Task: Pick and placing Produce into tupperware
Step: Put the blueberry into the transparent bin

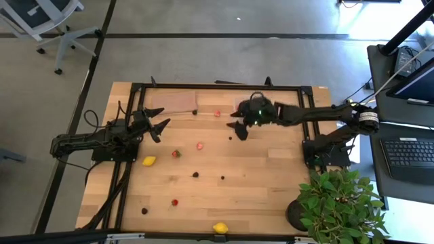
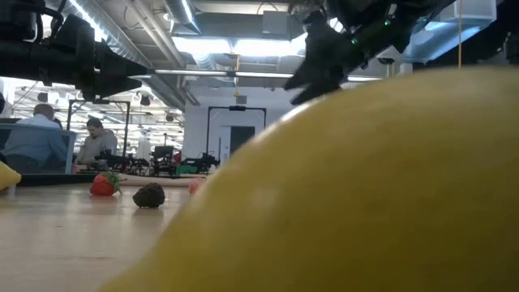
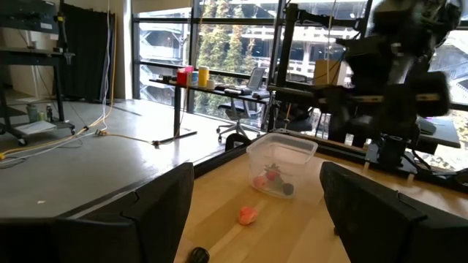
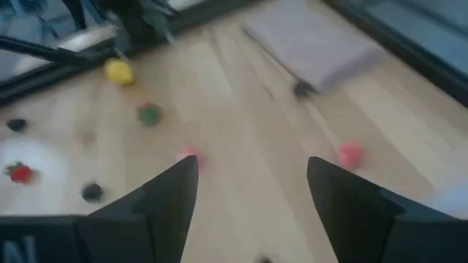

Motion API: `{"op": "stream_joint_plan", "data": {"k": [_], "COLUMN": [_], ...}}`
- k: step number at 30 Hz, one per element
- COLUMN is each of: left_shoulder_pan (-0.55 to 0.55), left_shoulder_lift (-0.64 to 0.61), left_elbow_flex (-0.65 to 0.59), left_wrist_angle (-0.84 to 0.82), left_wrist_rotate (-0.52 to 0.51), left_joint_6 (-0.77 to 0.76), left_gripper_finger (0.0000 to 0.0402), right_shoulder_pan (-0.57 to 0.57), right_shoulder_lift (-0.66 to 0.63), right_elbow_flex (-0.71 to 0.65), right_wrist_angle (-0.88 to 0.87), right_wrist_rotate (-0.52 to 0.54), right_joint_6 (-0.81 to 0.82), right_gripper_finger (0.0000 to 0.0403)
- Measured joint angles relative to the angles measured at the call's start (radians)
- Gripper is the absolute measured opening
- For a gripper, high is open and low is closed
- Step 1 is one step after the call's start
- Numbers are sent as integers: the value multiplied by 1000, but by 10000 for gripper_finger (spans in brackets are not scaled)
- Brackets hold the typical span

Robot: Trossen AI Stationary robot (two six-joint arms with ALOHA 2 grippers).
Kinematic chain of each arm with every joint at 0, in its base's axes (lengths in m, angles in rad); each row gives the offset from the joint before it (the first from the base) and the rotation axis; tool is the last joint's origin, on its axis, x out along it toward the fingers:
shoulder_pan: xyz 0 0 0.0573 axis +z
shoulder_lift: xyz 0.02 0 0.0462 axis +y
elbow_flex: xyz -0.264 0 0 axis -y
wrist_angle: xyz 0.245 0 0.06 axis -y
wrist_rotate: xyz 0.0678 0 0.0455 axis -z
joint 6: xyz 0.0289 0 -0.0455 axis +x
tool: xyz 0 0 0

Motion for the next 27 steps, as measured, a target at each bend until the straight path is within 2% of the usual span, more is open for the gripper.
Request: {"op": "stream_joint_plan", "data": {"k": [4,7,13,19,27], "left_shoulder_pan": [0,0,0,0,0], "left_shoulder_lift": [0,0,0,0,0], "left_elbow_flex": [0,0,0,0,0], "left_wrist_angle": [0,0,0,0,0], "left_wrist_rotate": [0,0,0,-18,-22], "left_joint_6": [0,0,0,31,51], "left_gripper_finger": [291,291,291,291,291], "right_shoulder_pan": [92,133,177,193,195], "right_shoulder_lift": [-1,-1,9,95,304], "right_elbow_flex": [-101,-200,-385,-433,-431], "right_wrist_angle": [213,373,537,617,825], "right_wrist_rotate": [151,219,334,339,346], "right_joint_6": [-22,-27,1,6,80], "right_gripper_finger": [259,259,259,259,259]}}
